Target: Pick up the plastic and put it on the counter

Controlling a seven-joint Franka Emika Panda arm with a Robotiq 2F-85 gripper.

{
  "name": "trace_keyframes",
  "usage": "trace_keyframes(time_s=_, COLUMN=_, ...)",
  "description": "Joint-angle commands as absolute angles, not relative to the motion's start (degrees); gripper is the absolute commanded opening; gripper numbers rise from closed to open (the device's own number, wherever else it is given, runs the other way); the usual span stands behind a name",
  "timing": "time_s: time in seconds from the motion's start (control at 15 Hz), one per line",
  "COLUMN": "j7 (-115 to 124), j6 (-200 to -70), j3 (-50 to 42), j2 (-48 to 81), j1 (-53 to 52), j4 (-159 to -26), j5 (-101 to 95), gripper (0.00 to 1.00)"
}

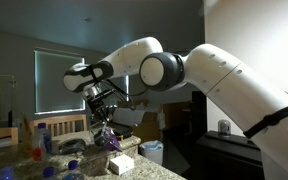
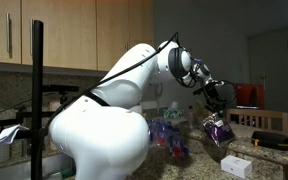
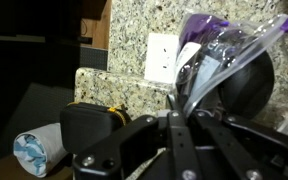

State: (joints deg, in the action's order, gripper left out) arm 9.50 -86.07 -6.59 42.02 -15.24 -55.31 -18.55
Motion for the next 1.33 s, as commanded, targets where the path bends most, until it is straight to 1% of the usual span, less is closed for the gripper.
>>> trace_keyframes(time_s=0.0, j7=13.6, j6=-89.6, j3=-6.5, j2=32.2, j1=-15.4, j4=-68.8, j5=-18.1, gripper=0.07)
trace_keyframes(time_s=0.27, j7=13.1, j6=-87.4, j3=-5.9, j2=26.8, j1=-15.6, j4=-78.4, j5=-17.6, gripper=0.07)
trace_keyframes(time_s=0.33, j7=12.7, j6=-86.5, j3=-3.5, j2=25.7, j1=-14.2, j4=-80.7, j5=-18.2, gripper=0.07)
trace_keyframes(time_s=0.47, j7=13.4, j6=-89.0, j3=-2.3, j2=22.8, j1=-14.1, j4=-86.4, j5=-19.2, gripper=0.07)
trace_keyframes(time_s=0.67, j7=14.9, j6=-94.0, j3=-1.4, j2=22.2, j1=-14.6, j4=-85.7, j5=-22.9, gripper=0.06)
trace_keyframes(time_s=0.73, j7=13.5, j6=-90.7, j3=-0.9, j2=25.8, j1=-13.8, j4=-82.7, j5=-21.4, gripper=0.07)
trace_keyframes(time_s=1.0, j7=13.8, j6=-92.1, j3=-0.5, j2=24.5, j1=-13.9, j4=-82.7, j5=-22.3, gripper=0.07)
trace_keyframes(time_s=1.27, j7=14.7, j6=-97.3, j3=-0.1, j2=20.0, j1=-14.2, j4=-90.4, j5=-23.7, gripper=0.06)
